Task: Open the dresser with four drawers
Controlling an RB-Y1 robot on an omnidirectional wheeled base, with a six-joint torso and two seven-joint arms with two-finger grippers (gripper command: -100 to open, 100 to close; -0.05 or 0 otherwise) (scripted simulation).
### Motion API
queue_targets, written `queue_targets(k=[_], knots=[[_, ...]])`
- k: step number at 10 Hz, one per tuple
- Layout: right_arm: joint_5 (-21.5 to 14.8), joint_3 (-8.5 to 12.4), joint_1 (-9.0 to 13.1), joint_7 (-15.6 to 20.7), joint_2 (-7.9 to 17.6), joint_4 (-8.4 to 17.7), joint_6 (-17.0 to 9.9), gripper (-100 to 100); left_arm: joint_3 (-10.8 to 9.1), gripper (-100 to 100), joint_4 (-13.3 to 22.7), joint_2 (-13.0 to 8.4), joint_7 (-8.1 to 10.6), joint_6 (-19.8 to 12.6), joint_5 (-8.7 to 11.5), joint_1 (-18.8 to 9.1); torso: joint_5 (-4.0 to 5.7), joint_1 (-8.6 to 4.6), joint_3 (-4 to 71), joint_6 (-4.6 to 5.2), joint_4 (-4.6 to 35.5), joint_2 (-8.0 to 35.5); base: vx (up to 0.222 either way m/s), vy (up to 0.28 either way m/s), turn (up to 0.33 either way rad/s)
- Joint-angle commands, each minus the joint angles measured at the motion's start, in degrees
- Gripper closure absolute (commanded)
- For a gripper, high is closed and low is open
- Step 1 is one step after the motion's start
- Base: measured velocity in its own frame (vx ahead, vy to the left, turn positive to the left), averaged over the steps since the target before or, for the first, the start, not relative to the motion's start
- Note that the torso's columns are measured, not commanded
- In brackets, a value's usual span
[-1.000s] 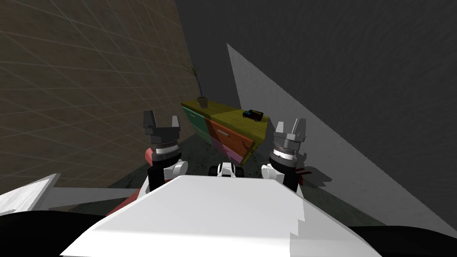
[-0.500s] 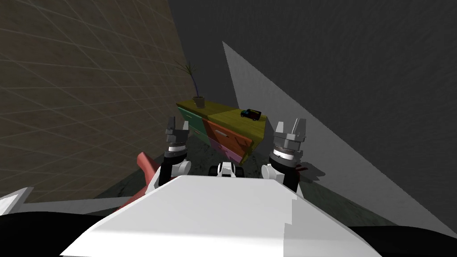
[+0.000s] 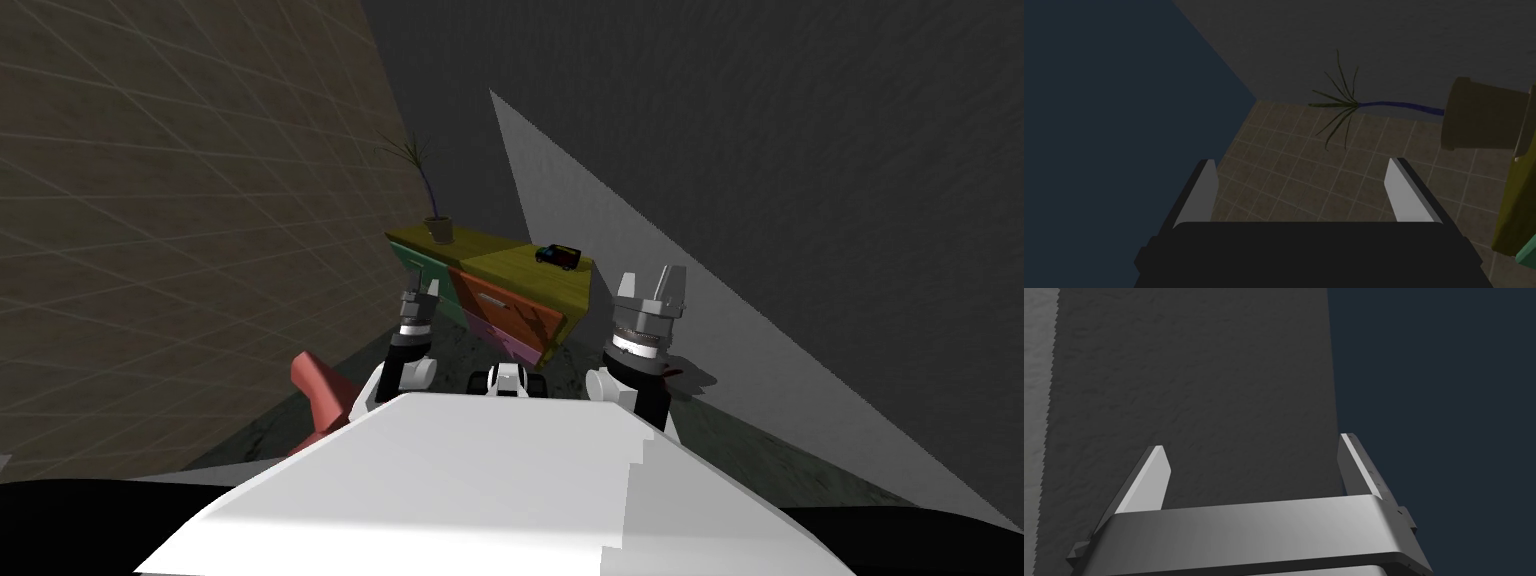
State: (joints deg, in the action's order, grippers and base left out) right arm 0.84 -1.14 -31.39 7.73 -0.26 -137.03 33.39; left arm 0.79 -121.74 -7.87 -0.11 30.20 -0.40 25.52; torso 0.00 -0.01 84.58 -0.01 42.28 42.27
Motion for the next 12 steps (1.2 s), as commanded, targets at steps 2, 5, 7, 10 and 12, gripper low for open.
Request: queue_targets(k=[2, 5, 7, 10, 12], knots=[[0.0, 0.0, 0.0, 0.0, 0.0, 0.0, 0.0, 0, 1.63, -100, 4.8, -0.2, -0.50, -1.4, -1.3, -1.5, -0.01, 0.02, 0.0, 0.01, 0.0, 0.0, 0.020, 0.012, -0.082], [0.0, 0.0, 0.0, 0.0, 0.0, 0.0, 0.0, 0, 2.83, -100, 8.5, -0.6, -0.89, -2.3, -2.3, -2.8, 0.00, 0.00, 0.0, 0.00, 0.0, 0.0, 0.017, 0.011, -0.067], [0.0, 0.0, 0.0, 0.0, 0.0, 0.0, 0.0, 0, 3.62, -100, 11.0, -1.0, -1.15, -3.0, -2.9, -3.6, 0.00, 0.00, 0.0, 0.01, 0.0, 0.0, 0.017, 0.010, -0.077], [0.0, 0.0, 0.0, 0.0, 0.0, 0.0, 0.0, 0, 4.88, -100, 14.8, -1.4, -1.56, -4.0, -3.9, -4.9, -0.01, 0.02, 0.0, 0.00, 0.0, 0.0, 0.018, 0.010, -0.065], [0.0, 0.0, 0.0, 0.0, 0.0, 0.0, 0.0, 0, 5.81, -100, 17.7, -1.8, -1.86, -4.7, -4.7, -5.8, 0.00, 0.01, 0.0, 0.01, 0.0, 0.0, 0.019, 0.010, -0.087]])
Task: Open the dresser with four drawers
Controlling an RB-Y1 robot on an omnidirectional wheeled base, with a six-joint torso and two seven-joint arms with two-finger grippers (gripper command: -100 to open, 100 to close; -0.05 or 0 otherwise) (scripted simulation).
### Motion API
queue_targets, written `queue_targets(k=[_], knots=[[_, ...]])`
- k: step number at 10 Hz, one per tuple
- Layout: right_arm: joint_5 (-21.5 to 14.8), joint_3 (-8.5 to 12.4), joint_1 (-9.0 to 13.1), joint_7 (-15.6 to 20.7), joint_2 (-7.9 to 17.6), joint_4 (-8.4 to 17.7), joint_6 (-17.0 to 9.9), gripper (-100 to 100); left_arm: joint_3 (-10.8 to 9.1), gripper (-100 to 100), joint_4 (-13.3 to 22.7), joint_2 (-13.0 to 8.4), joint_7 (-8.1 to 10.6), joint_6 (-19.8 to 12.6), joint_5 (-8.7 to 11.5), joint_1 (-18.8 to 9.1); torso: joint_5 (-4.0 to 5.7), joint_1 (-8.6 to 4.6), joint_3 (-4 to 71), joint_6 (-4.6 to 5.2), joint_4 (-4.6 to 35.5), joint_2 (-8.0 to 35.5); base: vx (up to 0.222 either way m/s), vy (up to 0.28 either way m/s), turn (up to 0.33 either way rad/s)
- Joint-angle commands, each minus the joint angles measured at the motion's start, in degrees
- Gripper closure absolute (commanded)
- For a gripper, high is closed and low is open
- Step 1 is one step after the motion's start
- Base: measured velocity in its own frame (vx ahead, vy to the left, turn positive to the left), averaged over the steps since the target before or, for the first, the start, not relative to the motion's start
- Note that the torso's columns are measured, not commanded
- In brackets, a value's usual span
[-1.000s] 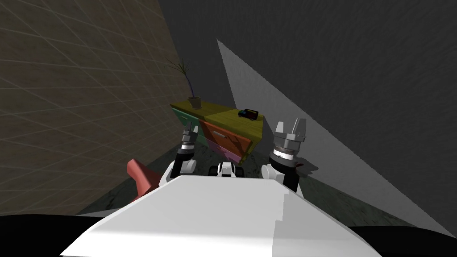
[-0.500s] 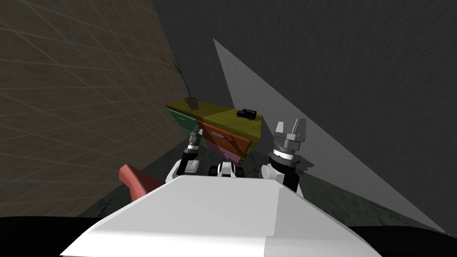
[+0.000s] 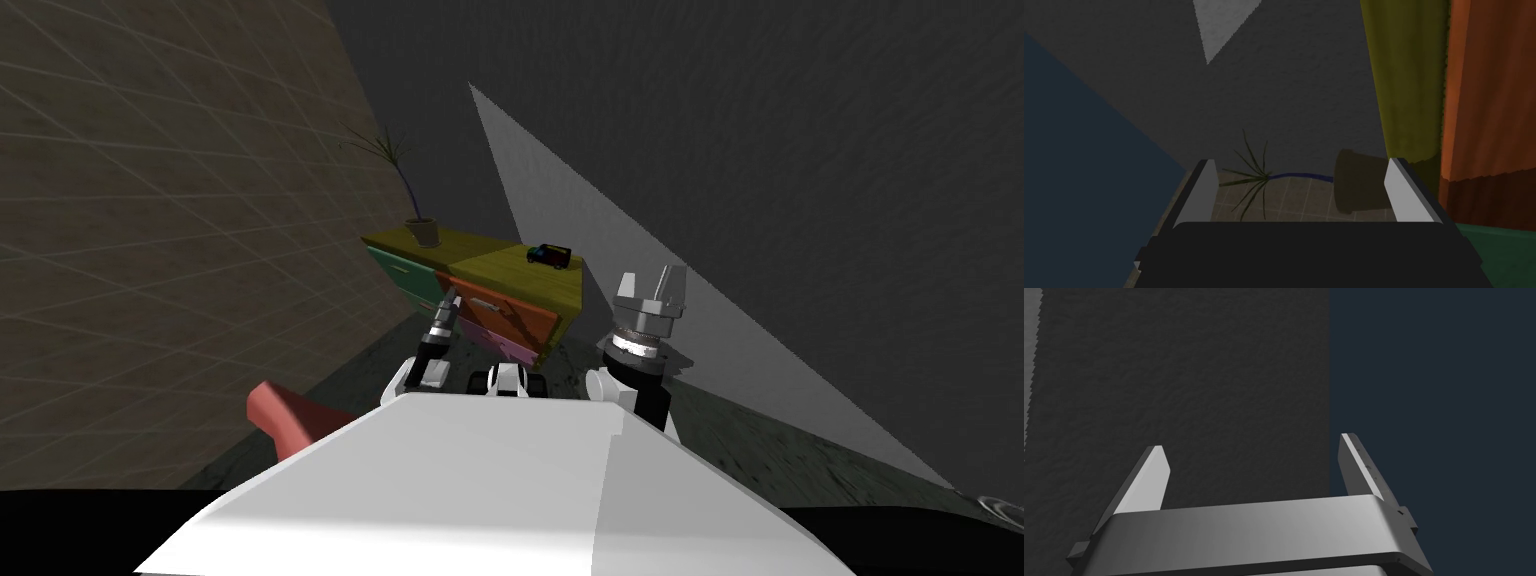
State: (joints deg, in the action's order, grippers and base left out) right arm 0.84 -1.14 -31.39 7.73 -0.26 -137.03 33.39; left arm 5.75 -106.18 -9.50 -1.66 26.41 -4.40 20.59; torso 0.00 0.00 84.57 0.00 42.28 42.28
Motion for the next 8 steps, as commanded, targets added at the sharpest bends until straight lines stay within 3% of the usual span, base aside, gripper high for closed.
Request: queue_targets(k=[1, 3, 8], knots=[[0.0, 0.0, 0.0, 0.0, 0.0, 0.0, 0.0, 0, 1.33, -100, 3.6, -0.4, -0.48, -1.3, -1.1, -1.4, 0.00, 0.00, 0.0, 0.00, 0.0, 0.0, 0.018, 0.014, -0.075], [0.0, 0.0, 0.0, 0.0, 0.0, 0.0, 0.0, 0, 1.84, -100, 5.2, -0.8, -0.64, -1.7, -1.5, -1.9, 0.00, 0.02, 0.0, -0.01, 0.0, 0.0, 0.018, 0.013, -0.052], [0.0, 0.0, 0.0, 0.0, 0.0, 0.0, 0.0, 0, 4.40, -100, 13.1, -3.2, -1.47, -3.8, -3.6, -4.6, 0.00, 0.01, 0.0, 0.00, 0.0, 0.0, 0.019, 0.013, -0.086]])
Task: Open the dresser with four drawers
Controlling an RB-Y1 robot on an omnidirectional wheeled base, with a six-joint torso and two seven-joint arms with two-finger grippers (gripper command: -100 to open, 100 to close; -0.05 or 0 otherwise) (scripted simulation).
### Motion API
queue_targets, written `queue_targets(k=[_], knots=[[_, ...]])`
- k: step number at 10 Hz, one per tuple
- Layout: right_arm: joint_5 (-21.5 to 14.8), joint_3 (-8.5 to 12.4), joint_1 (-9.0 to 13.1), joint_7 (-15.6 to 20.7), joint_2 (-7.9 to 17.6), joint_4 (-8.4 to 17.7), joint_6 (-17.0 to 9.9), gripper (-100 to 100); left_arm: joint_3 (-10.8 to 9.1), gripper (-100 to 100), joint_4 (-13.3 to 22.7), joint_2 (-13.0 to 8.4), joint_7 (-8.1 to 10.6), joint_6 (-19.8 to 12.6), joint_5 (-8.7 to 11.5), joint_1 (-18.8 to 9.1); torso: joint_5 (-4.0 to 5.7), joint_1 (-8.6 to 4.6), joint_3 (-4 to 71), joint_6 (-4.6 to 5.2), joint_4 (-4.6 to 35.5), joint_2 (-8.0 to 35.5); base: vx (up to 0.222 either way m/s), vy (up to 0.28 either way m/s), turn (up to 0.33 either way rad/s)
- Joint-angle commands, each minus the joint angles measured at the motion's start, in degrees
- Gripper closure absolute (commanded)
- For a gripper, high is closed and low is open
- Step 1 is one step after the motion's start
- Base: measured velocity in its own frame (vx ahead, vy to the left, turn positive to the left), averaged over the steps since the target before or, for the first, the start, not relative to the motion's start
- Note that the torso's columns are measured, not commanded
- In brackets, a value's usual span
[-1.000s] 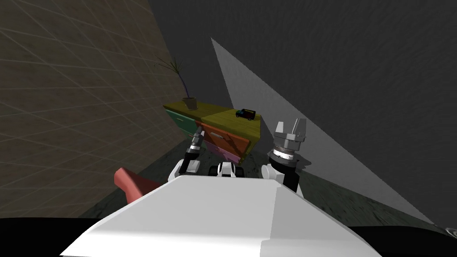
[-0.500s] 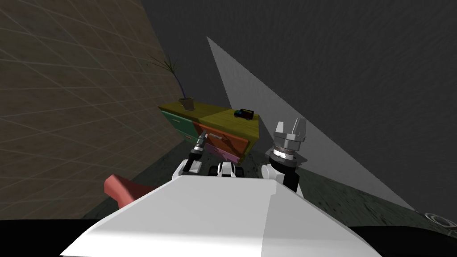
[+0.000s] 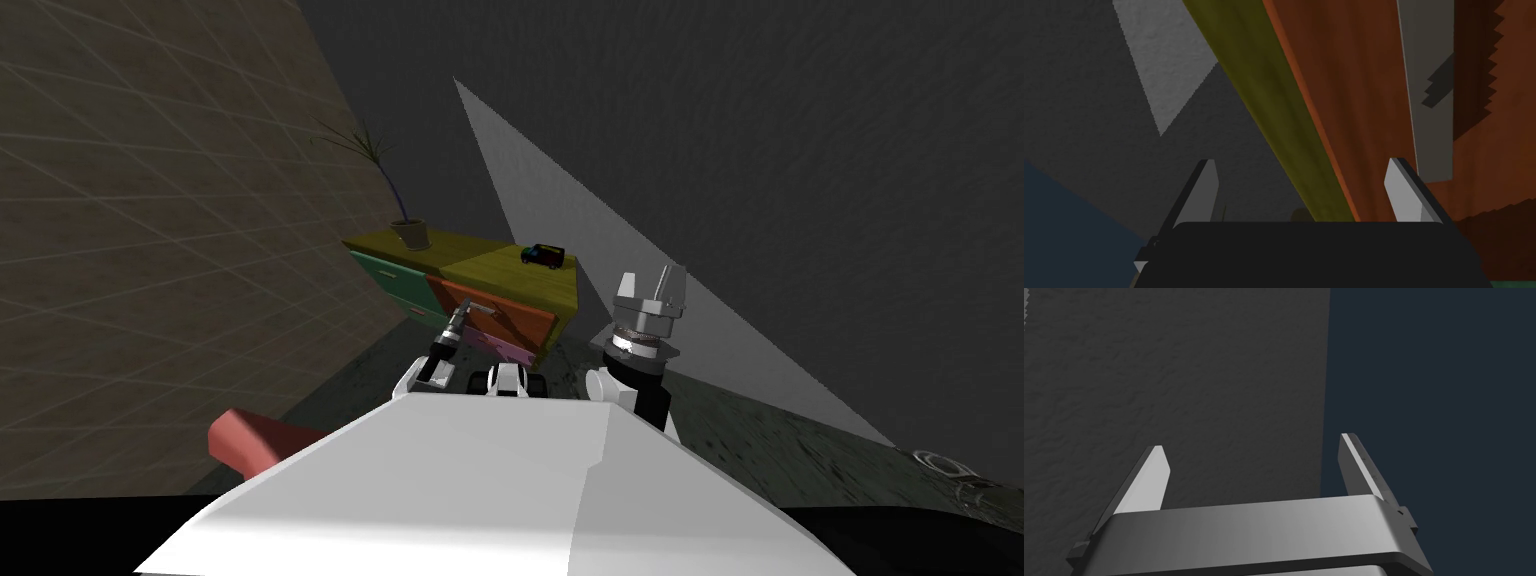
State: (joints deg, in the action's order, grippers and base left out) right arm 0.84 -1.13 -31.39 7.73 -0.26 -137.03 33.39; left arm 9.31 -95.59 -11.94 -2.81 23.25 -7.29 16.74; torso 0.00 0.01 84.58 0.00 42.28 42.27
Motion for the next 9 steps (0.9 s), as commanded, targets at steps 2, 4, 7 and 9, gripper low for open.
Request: queue_targets(k=[2, 4, 7, 9], knots=[[0.0, 0.0, 0.0, 0.0, 0.0, 0.0, 0.0, 0, 2.13, -100, 6.5, -2.0, -0.73, -1.7, -1.7, -2.1, 0.00, -0.01, 0.0, 0.00, 0.0, 0.0, 0.021, 0.016, -0.093], [0.0, 0.0, 0.0, 0.0, 0.0, 0.0, 0.0, 0, 2.78, -100, 8.4, -2.4, -0.94, -2.2, -2.2, -2.7, 0.00, 0.00, 0.0, 0.00, 0.0, 0.0, 0.020, 0.017, -0.076], [0.0, 0.0, 0.0, 0.0, 0.0, 0.0, 0.0, 0, 3.22, -100, 8.8, -2.6, -0.98, -3.1, -2.5, -3.0, 0.01, -0.04, 0.0, 0.01, 0.0, 0.0, 0.009, 0.007, -0.037], [0.0, 0.0, 0.0, 0.0, 0.0, 0.0, 0.0, 0, 3.14, -100, 12.6, -2.2, -0.93, -2.2, -2.2, -7.1, 0.01, -0.05, -0.1, 0.00, 0.0, 0.1, -0.050, -0.003, 0.035]])
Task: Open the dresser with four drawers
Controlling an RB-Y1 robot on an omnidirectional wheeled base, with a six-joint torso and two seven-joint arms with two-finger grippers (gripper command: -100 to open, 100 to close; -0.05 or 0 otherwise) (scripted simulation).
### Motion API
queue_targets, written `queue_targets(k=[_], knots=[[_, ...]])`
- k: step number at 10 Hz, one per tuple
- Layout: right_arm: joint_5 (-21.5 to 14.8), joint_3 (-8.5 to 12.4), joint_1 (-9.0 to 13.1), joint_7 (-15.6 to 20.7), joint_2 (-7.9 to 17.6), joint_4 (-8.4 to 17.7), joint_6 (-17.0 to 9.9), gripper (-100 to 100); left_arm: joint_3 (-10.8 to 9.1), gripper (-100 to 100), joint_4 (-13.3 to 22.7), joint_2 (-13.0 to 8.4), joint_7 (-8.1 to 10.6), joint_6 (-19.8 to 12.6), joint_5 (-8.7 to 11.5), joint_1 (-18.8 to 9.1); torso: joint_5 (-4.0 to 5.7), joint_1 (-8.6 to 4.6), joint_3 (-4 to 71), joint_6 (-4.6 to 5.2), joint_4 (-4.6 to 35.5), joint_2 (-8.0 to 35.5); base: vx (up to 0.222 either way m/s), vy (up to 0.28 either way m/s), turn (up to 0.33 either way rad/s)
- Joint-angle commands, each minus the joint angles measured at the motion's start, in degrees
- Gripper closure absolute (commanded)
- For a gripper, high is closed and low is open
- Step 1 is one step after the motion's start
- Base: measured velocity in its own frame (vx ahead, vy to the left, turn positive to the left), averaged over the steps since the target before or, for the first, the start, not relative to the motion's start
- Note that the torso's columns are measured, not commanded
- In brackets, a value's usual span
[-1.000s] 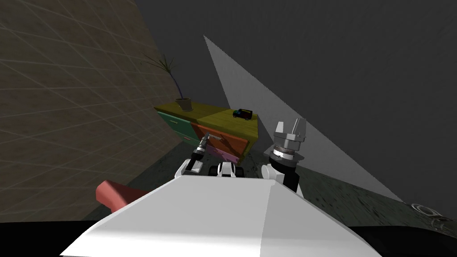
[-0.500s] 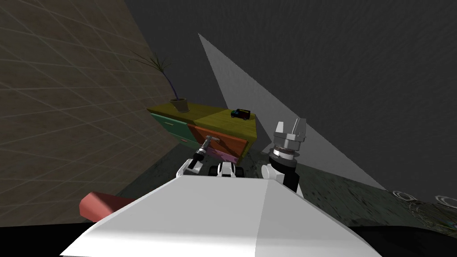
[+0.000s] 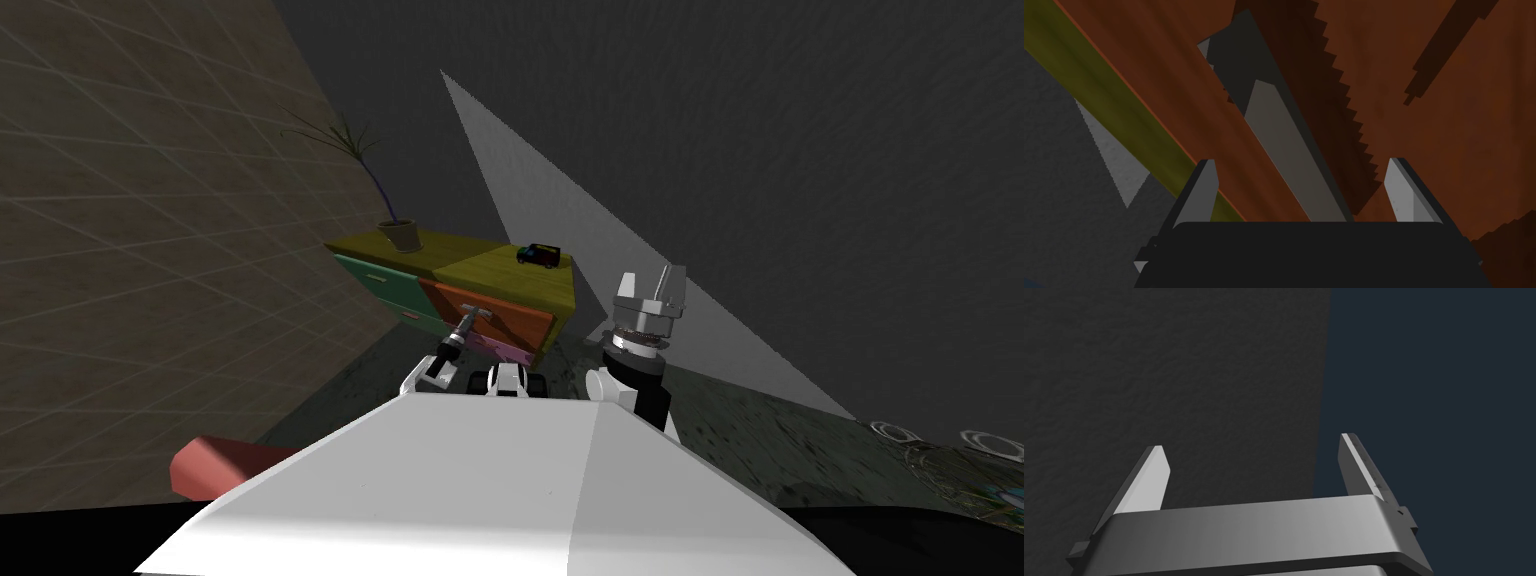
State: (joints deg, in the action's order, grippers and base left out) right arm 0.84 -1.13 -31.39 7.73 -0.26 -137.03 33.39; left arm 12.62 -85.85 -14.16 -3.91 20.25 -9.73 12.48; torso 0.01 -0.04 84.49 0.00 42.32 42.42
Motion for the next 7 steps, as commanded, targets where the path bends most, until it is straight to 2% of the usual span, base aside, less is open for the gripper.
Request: queue_targets(k=[1, 2, 4, 6, 7], knots=[[0.0, 0.0, 0.0, 0.0, 0.0, 0.0, 0.0, 0, -0.18, -100, 4.2, 0.0, 0.16, 0.8, 0.3, -3.0, -0.01, 0.04, 0.0, 0.01, 0.0, 0.0, -0.030, 0.002, -0.007], [0.0, 0.0, 0.0, 0.0, 0.0, 0.0, 0.0, 0, -0.31, -100, 6.1, 0.5, 0.21, 1.8, 0.7, -5.5, -0.01, 0.05, 0.1, -0.01, 0.0, -0.1, -0.056, -0.004, 0.048], [0.0, 0.0, 0.0, 0.0, 0.0, 0.0, 0.0, 0, -0.31, -100, 9.3, 0.5, 0.21, 1.8, 0.7, -7.2, -0.01, 0.04, 0.1, 0.01, 0.0, -0.1, -0.041, 0.000, 0.009], [0.0, 0.0, 0.0, 0.0, 0.0, 0.0, 0.0, 0, -0.43, -100, 12.8, 0.9, 0.26, 2.9, 1.1, -11.3, -0.01, 0.05, 0.1, 0.00, 0.0, -0.1, -0.051, 0.000, 0.034], [0.0, 0.0, 0.0, 0.0, 0.0, 0.0, 0.0, 0, -0.43, -100, 14.4, 0.9, 0.26, 2.9, 1.1, -11.4, 0.00, 0.01, 0.1, 0.00, 0.0, -0.1, -0.020, -0.003, -0.004]])
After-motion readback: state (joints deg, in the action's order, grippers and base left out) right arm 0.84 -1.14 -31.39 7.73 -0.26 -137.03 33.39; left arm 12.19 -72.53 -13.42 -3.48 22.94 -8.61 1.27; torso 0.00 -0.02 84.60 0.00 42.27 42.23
